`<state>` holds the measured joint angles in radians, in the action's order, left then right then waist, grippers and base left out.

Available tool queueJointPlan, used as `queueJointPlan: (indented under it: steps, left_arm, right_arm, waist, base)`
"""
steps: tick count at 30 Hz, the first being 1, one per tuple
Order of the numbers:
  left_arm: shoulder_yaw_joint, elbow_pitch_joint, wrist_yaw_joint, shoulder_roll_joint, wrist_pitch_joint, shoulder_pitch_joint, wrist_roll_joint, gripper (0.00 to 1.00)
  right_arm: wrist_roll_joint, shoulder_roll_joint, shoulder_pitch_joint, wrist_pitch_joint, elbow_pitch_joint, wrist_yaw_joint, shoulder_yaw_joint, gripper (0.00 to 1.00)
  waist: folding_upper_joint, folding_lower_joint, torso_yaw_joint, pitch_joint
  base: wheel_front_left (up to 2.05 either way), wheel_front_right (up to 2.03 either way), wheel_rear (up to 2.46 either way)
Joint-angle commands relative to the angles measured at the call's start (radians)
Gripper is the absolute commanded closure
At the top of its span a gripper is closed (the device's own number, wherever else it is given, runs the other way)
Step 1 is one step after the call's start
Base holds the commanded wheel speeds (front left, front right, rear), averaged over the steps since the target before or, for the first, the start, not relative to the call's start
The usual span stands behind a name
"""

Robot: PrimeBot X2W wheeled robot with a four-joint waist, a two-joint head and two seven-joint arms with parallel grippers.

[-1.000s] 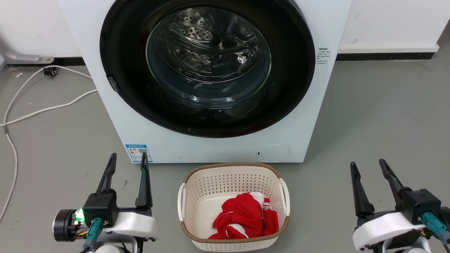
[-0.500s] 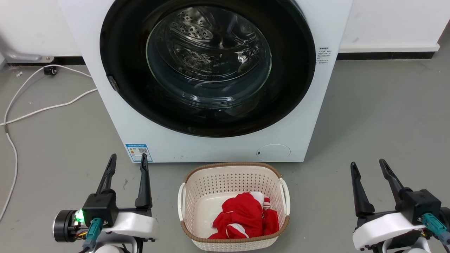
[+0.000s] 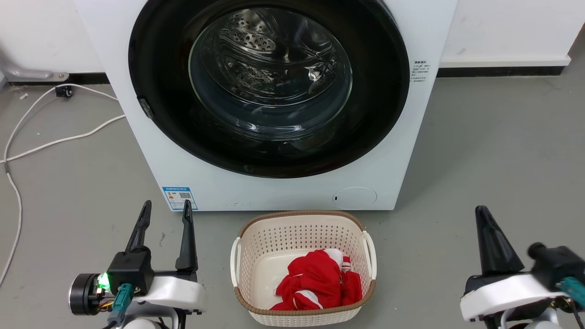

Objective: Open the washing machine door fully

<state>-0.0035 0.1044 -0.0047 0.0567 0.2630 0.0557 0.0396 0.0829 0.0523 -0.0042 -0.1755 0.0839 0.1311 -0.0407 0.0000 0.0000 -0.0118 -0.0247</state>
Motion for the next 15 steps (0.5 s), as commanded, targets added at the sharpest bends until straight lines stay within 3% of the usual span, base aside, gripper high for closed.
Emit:
queueJointPlan:
  steps: [1,3,15]
  left_arm:
    - [0.001,0.003,-0.002,-0.001,0.003,-0.009,-0.004,0.0]
    - [0.003,0.005,-0.003,-0.001,0.003,-0.008,-0.004,0.0]
    - [0.007,0.001,-0.004,-0.004,0.003,-0.007,-0.002,0.0]
  right_arm:
    - [0.068,-0.004,-0.016,-0.011,0.0,-0.001,-0.004,1.0]
    - [0.21,-0.003,-0.016,-0.019,0.013,-0.001,-0.005,1.0]
    - [1.311,-0.003,-0.101,-0.054,0.056,0.0,-0.005,1.0]
  waist:
    - [0.0,0.0,0.0,0.0]
    - [0.0,0.0,-0.001,0.0]
    - [0.0,0.0,-0.006,0.008]
  base:
    - [0.0,0.0,0.0]
    - [0.0,0.0,0.0]
    - [0.0,0.0,0.0]
